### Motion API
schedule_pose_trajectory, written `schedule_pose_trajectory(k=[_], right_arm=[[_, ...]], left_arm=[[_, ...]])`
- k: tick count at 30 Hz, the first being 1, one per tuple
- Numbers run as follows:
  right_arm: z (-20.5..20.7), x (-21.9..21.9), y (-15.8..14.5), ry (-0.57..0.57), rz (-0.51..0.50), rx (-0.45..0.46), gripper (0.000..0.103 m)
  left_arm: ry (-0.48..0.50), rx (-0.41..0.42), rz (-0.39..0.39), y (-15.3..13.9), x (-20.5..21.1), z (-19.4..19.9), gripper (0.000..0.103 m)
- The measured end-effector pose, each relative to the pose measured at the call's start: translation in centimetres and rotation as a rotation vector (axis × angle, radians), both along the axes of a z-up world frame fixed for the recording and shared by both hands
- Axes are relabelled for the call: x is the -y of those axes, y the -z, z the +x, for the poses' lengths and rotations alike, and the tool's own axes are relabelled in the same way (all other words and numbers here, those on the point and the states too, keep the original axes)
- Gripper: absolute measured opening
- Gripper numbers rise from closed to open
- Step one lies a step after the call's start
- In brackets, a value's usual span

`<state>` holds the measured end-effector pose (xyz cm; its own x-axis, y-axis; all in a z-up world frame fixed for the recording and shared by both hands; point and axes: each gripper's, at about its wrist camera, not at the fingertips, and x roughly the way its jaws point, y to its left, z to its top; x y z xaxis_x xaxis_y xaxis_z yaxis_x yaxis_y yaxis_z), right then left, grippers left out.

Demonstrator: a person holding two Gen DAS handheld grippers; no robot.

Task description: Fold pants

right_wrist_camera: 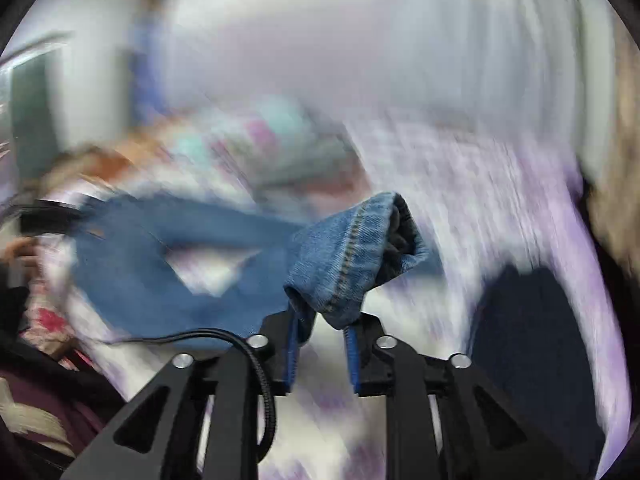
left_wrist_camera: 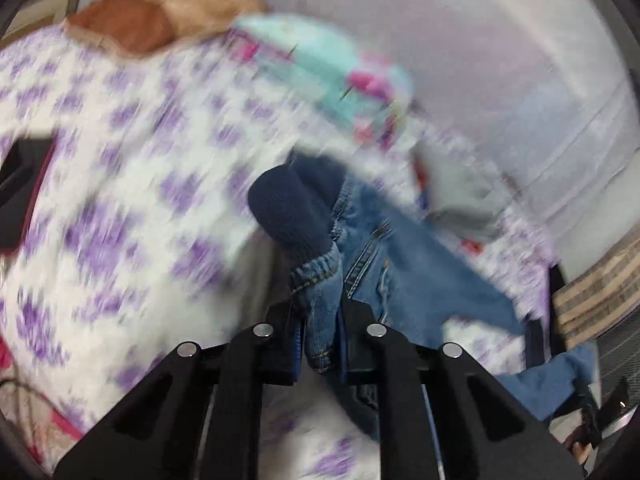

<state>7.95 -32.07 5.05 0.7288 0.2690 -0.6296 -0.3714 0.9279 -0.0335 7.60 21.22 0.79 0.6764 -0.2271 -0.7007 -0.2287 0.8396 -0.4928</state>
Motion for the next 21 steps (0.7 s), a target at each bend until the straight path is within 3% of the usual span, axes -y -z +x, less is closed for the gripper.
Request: schedule_pose_trajectory(k=[2, 3, 5, 7, 9, 11, 12, 16, 19, 20, 21], right_arm=[[2.2, 3.8, 7.7, 0.151, 0.029, -0.273, 0.038], [2.3, 4.8, 10.3, 0.180, 0.070, -0.341, 0.041], [0.8, 5.3, 10.5, 0.199, 0.108, -0.285, 0.047], [-0.8, 5.3, 9.1, 0.253, 0.066, -0.237, 0.070], [-3.0, 5.4, 6.8, 0.282, 0.032, -0.143, 0.078], [-3.9, 5.5, 5.1, 0.285, 0.000, -0.066, 0.081], [-5.0, 4.7, 3.5, 0.257, 0.008, 0.017, 0.081], [-5.0, 2.8, 0.2, 0.046, 0.159, 0.178, 0.083], [-0.7, 0.4, 1.8, -0.048, 0.225, 0.072, 0.082], [0.9, -0.1, 3.0, -0.049, 0.234, 0.011, 0.081], [2.3, -0.5, 4.6, -0.015, 0.213, -0.064, 0.078]], left_arm=[[0.016, -0.107, -0.001, 3.9, -0.1, 0.2, 0.014], [0.017, -0.143, -0.011, 5.5, -0.1, 0.2, 0.015], [0.005, -0.139, -0.014, 5.8, -0.2, 0.0, 0.016], [0.003, -0.131, -0.016, 5.1, -0.3, -0.3, 0.018], [0.009, -0.127, 0.001, 4.0, -0.5, -0.9, 0.018], [0.014, -0.111, 0.019, 2.5, -0.8, -1.7, 0.019], [0.016, -0.093, 0.028, 1.6, -0.6, -2.0, 0.018], [0.081, 0.079, 0.072, -3.2, 1.8, -2.7, 0.018], [0.174, 0.129, 0.078, -4.2, 5.6, -1.4, 0.043], [0.209, 0.103, 0.092, -3.2, 7.1, -0.3, 0.050], [0.229, 0.061, 0.129, -1.7, 8.2, 0.9, 0.050]])
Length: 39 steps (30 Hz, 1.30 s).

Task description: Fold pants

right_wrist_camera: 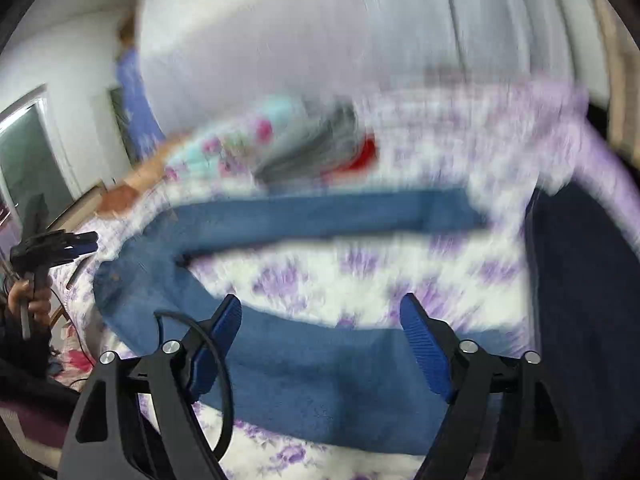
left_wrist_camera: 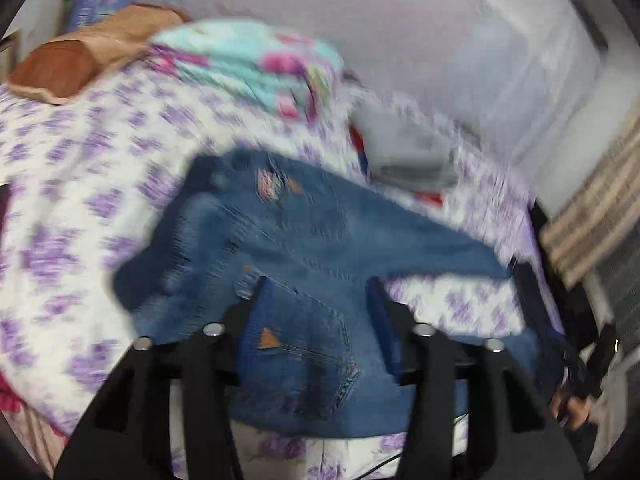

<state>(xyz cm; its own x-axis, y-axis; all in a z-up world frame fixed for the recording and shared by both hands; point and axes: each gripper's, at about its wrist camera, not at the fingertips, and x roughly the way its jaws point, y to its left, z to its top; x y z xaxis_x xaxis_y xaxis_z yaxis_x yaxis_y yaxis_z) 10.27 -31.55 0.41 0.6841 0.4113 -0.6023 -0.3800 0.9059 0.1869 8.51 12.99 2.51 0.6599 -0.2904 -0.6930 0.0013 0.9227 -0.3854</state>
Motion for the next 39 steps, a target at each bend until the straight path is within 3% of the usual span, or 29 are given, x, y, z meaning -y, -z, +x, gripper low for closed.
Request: schedule_pose_trajectory(k=[1, 2, 3, 4, 5, 6, 7, 8, 11, 13, 14, 15, 16, 17, 18, 19, 22, 25, 28, 30, 33, 37, 39], right_arm=[[1.9, 0.1, 2.6, 0.083, -0.076, -0.122, 0.072], [3.2, 0.8, 4.9, 0.138, -0.121, -0.206, 0.065], [3.5, 1.4, 6.0, 0.134, -0.108, -0.227, 0.059], [2.6, 2.6, 6.2, 0.099, -0.068, -0.163, 0.051], [2.2, 3.2, 6.3, 0.096, -0.070, -0.154, 0.048], [1.7, 3.7, 6.2, 0.098, -0.060, -0.148, 0.046], [1.1, 4.4, 6.1, 0.111, -0.054, -0.142, 0.043], [0.9, 4.9, 6.3, 0.115, -0.047, -0.138, 0.042], [0.2, 4.7, 6.4, 0.153, -0.043, -0.130, 0.041], [0.3, 3.5, 5.9, 0.181, -0.071, -0.104, 0.058], [0.1, 3.0, 5.0, 0.165, -0.065, -0.078, 0.061], [-0.4, 2.0, 3.2, 0.119, -0.055, -0.021, 0.062], [-0.2, 1.2, 1.9, 0.086, -0.055, 0.022, 0.067], [-0.4, -0.1, -0.1, 0.041, -0.056, 0.085, 0.073], [-0.2, -0.9, -1.2, 0.015, -0.056, 0.116, 0.084], [-0.1, -2.4, -3.0, -0.029, -0.059, 0.172, 0.091], [1.8, -7.0, -6.3, -0.131, -0.094, 0.234, 0.093], [6.1, -12.1, -7.8, -0.220, -0.139, 0.216, 0.093], [11.5, -16.6, -7.7, -0.295, -0.160, 0.133, 0.093], [14.5, -19.7, -6.8, -0.339, -0.214, 0.102, 0.093], [18.9, -24.8, -4.3, -0.418, -0.319, 0.056, 0.093], [23.8, -30.7, -0.3, -0.472, -0.427, 0.018, 0.093], [26.1, -32.6, 2.9, -0.478, -0.484, -0.066, 0.091]], left_arm=[[-0.010, -0.038, 0.041, 1.4, 0.4, 0.7, 0.050], [-0.050, -0.122, 0.102, 4.5, -0.1, 2.0, 0.049], [-0.064, -0.158, 0.098, 6.2, -1.0, 2.5, 0.031], [-0.071, -0.146, 0.044, 7.4, -2.4, 2.4, 0.029], [-0.078, -0.121, -0.008, 7.5, -3.8, 1.7, 0.024], [-0.089, -0.122, -0.014, 7.5, -4.3, 1.3, 0.010], [-0.135, -0.134, 0.035, 7.5, -4.6, 0.9, 0.003], [-0.153, -0.124, 0.045, 7.8, -5.0, 0.4, 0.003], [-0.168, -0.110, 0.037, 8.0, -5.2, -0.4, 0.002], [-0.167, -0.100, 0.047, 7.3, -4.8, -0.7, 0.000], [-0.156, -0.086, 0.064, 6.5, -4.6, -0.7, 0.003], [-0.149, -0.075, 0.065, 5.6, -4.7, -0.5, 0.018], [-0.144, -0.061, 0.063, 4.9, -4.4, -0.4, 0.036], [-0.150, -0.024, 0.057, 3.7, -4.8, -0.1, 0.065], [-0.167, 0.006, 0.064, 2.7, -5.1, 0.1, 0.078], [-0.182, 0.034, 0.081, 1.6, -5.2, 0.7, 0.079], [-0.149, 0.080, 0.136, -1.1, -5.2, 3.9, 0.092], [-0.150, 0.056, 0.198, -1.8, -5.4, 8.5, 0.092], [-0.108, -0.066, 0.233, 0.3, -5.7, 14.6, 0.093], [-0.122, -0.122, 0.270, 2.1, -6.0, 16.7, 0.093], [-0.130, -0.214, 0.277, 4.8, -6.5, 19.9, 0.092], [-0.118, -0.240, 0.271, 6.8, -6.2, 21.7, 0.092], [-0.096, -0.234, 0.262, 7.2, -5.9, 21.9, 0.076]])
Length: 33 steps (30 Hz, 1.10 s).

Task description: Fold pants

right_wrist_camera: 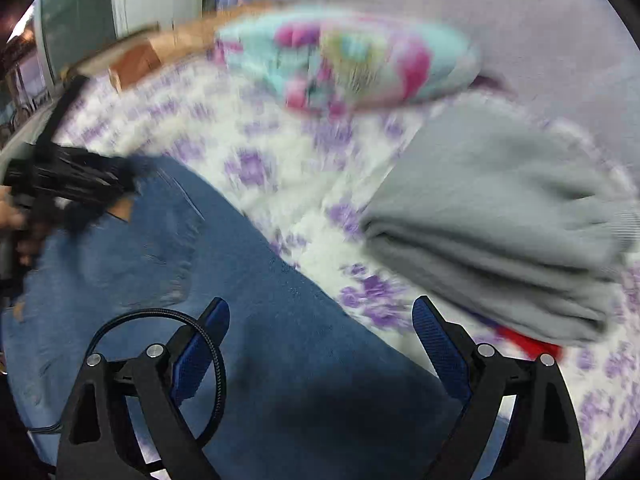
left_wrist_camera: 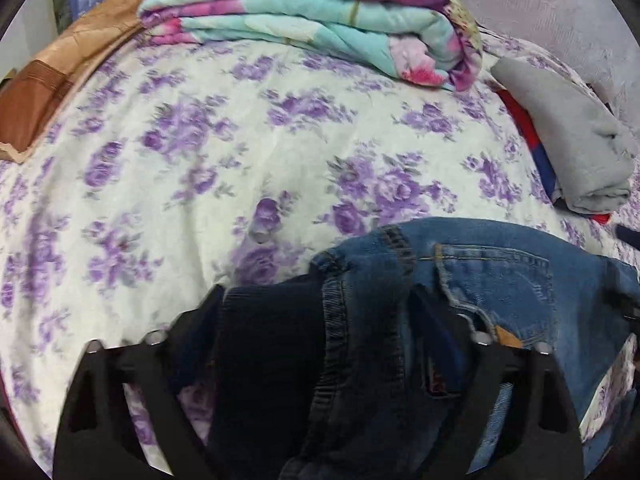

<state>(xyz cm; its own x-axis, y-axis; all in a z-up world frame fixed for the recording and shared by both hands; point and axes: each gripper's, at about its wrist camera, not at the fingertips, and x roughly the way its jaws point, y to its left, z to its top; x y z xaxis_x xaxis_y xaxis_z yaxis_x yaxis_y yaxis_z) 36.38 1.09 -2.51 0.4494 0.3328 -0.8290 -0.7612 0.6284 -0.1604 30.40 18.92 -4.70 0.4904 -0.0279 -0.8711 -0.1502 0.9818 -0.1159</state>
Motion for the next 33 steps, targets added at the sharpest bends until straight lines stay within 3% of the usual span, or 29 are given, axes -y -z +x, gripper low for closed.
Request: schedule_pose_trajectory(k=[1, 2, 3, 4, 5, 9, 15, 18, 22, 24, 29, 32, 33], right_arm=[[0.6, -0.5, 1.5, -0.010, -0.028, -0.053, 0.062], [0.7, -0.9, 2.0, -0.037, -0.020, -0.101, 0.052], [0.3, -1.1, 1.8, -0.055, -0.006, -0.087, 0.037], [-0.8, -1.4, 0.9, -0.088, -0.001, -0.032, 0.010], [-1.5, -1.3, -0.1, -0.104, 0.010, -0.002, 0.005], [-4.6, 0.6, -4.2, -0.110, 0.092, 0.093, 0.005], [-11.4, 2.8, -8.6, -0.120, 0.136, 0.254, 0.005], [-17.4, 5.2, -10.1, -0.154, 0.167, 0.338, 0.005], [-23.5, 8.3, -9.9, -0.193, 0.234, 0.306, 0.005], [-26.2, 9.1, -8.2, -0.232, 0.249, 0.257, 0.005], [-30.4, 9.5, -1.3, -0.287, 0.346, 0.022, 0.005], [-31.4, 8.3, 2.0, -0.261, 0.298, 0.027, 0.005], [-31.5, 8.3, 2.2, -0.253, 0.292, 0.039, 0.005]], left_arm=[[0.009, 0.012, 0.022, -0.2, 0.3, -0.1, 0.071], [0.021, 0.031, 0.038, -0.7, 0.6, -0.3, 0.061], [0.031, 0.047, 0.045, -1.2, 0.8, -0.6, 0.052], [0.037, 0.058, 0.052, -1.7, 0.9, -0.9, 0.050], [0.041, 0.074, 0.054, -2.3, 0.9, -1.1, 0.049], [0.018, 0.145, 0.012, -5.0, 0.7, -1.9, 0.048], [0.003, 0.265, -0.062, -9.1, 0.6, -5.3, 0.048], [0.052, 0.345, -0.022, -12.2, 1.7, -9.9, 0.049], [0.096, 0.390, -0.010, -14.1, 2.6, -16.0, 0.050], [0.103, 0.379, -0.024, -13.4, 2.6, -19.4, 0.050], [0.024, 0.237, -0.160, -6.8, 0.4, -25.1, 0.053], [-0.055, 0.193, -0.283, -3.6, -1.3, -27.3, 0.055], [-0.080, 0.194, -0.318, -3.1, -1.7, -27.9, 0.060]])
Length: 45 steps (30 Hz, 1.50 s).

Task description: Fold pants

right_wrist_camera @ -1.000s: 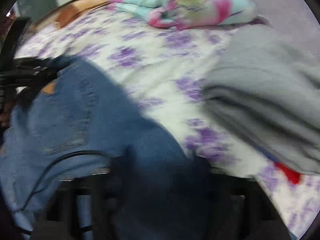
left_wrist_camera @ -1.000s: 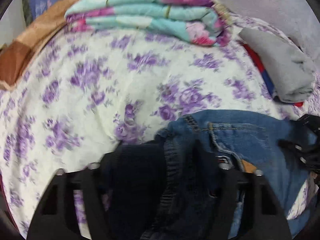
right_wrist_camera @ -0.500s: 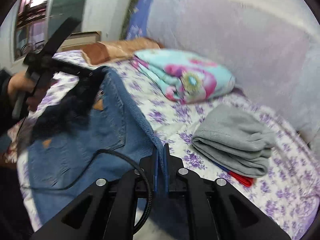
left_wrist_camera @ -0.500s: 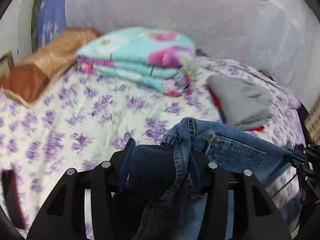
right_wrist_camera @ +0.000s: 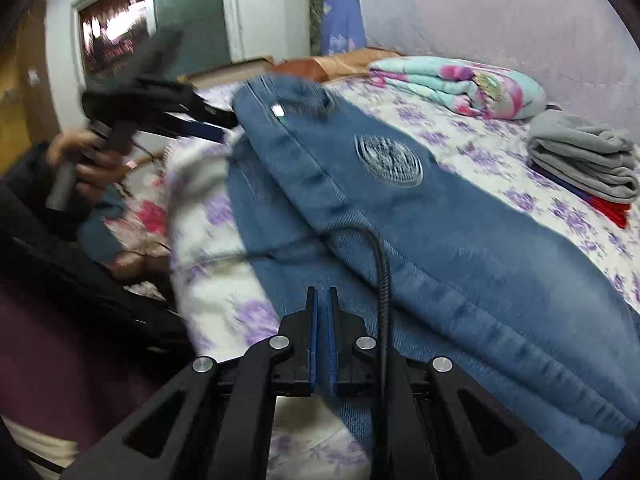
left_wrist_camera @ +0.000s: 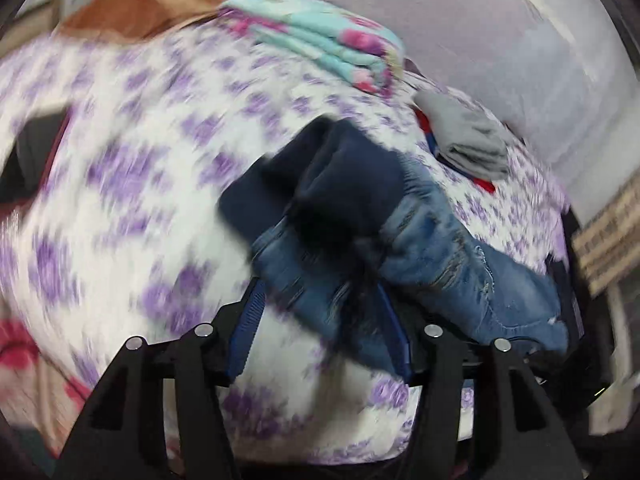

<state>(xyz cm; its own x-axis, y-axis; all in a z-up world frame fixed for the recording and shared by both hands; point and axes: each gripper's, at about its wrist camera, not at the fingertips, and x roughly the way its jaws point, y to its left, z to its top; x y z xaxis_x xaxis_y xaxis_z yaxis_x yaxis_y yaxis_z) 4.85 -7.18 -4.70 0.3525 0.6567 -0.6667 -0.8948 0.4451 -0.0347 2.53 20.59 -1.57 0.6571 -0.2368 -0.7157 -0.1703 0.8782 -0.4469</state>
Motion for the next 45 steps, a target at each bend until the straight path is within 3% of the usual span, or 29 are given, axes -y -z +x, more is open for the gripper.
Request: schedule_pose_trajectory(k=[3, 5, 6, 7, 10, 14, 15, 16, 17, 20, 26, 29, 31, 36, 38, 40, 41, 44, 45], right_arm=[[-0.5, 0.5, -1.4, 0.018, 0.039, 0.051, 0.009], [-1.3, 1.0, -2.2, 0.036, 0.070, 0.115, 0.049], [-1.9, 1.4, -2.8, 0.049, 0.097, 0.171, 0.070], [-2.4, 1.6, -3.2, 0.050, 0.110, 0.215, 0.071], [-2.1, 0.8, -3.3, 0.065, 0.065, 0.254, 0.071], [-0.3, -1.3, -2.0, 0.093, -0.054, 0.282, 0.070], [0.3, -1.6, -1.5, 0.102, -0.077, 0.271, 0.055], [1.3, -1.9, -1.1, 0.113, -0.092, 0.225, 0.025], [2.1, -1.8, -1.1, 0.135, -0.076, 0.181, 0.023], [2.7, -1.0, -2.4, 0.136, 0.024, 0.117, 0.010], [0.3, -1.9, -4.6, 0.028, 0.101, 0.128, 0.008], [-0.5, -2.6, -3.4, -0.025, 0.041, 0.128, 0.008], [0.5, -2.9, -1.3, -0.026, -0.007, 0.041, 0.008], [0.5, -3.3, -0.1, -0.017, -0.031, 0.026, 0.011], [0.1, -2.9, -0.6, -0.011, -0.025, 0.053, 0.024], [-0.8, -1.1, -1.8, 0.033, 0.019, 0.136, 0.057], [-0.9, 0.0, -2.6, 0.060, 0.051, 0.160, 0.062], [-0.9, 6.5, -5.3, 0.261, 0.215, 0.226, 0.080], [-0.8, 8.4, -5.9, 0.325, 0.257, 0.235, 0.094]], left_arm=[[-0.007, 0.058, -0.089, -0.8, -0.2, -1.2, 0.075], [-0.006, 0.104, -0.095, -2.0, 0.3, -1.5, 0.090], [-0.005, 0.123, -0.098, -2.6, 0.6, -1.4, 0.093], [-0.002, 0.140, -0.103, -3.0, 0.9, -1.2, 0.093], [0.004, 0.139, -0.126, -3.3, 1.4, 1.0, 0.095], [-0.037, 0.054, -0.206, -1.0, 0.8, 5.4, 0.094], [-0.054, 0.048, -0.215, -0.6, 0.6, 6.1, 0.078], [-0.057, 0.045, -0.218, -0.4, 0.4, 6.5, 0.064], [-0.054, 0.032, -0.234, -0.3, 0.3, 7.1, 0.049], [-0.049, 0.059, -0.198, -1.6, 0.2, 6.8, 0.038], [-0.035, 0.113, -0.106, -4.0, -1.5, 5.0, 0.035], [-0.009, 0.051, -0.045, -1.6, -1.8, 4.9, 0.038], [-0.012, -0.013, -0.019, 1.1, -1.8, 4.9, 0.041], [-0.021, 0.021, 0.022, 2.0, -1.3, 4.2, 0.044], [-0.023, 0.017, 0.020, 1.6, -1.4, 4.1, 0.046], [-0.037, 0.024, 0.047, 0.3, -1.3, 3.0, 0.053], [-0.049, 0.045, 0.064, -0.7, -1.0, 2.1, 0.059], [0.004, 0.149, 0.078, -3.7, 0.9, -0.6, 0.065], [0.048, 0.182, 0.084, -4.5, 2.1, -1.2, 0.068]])
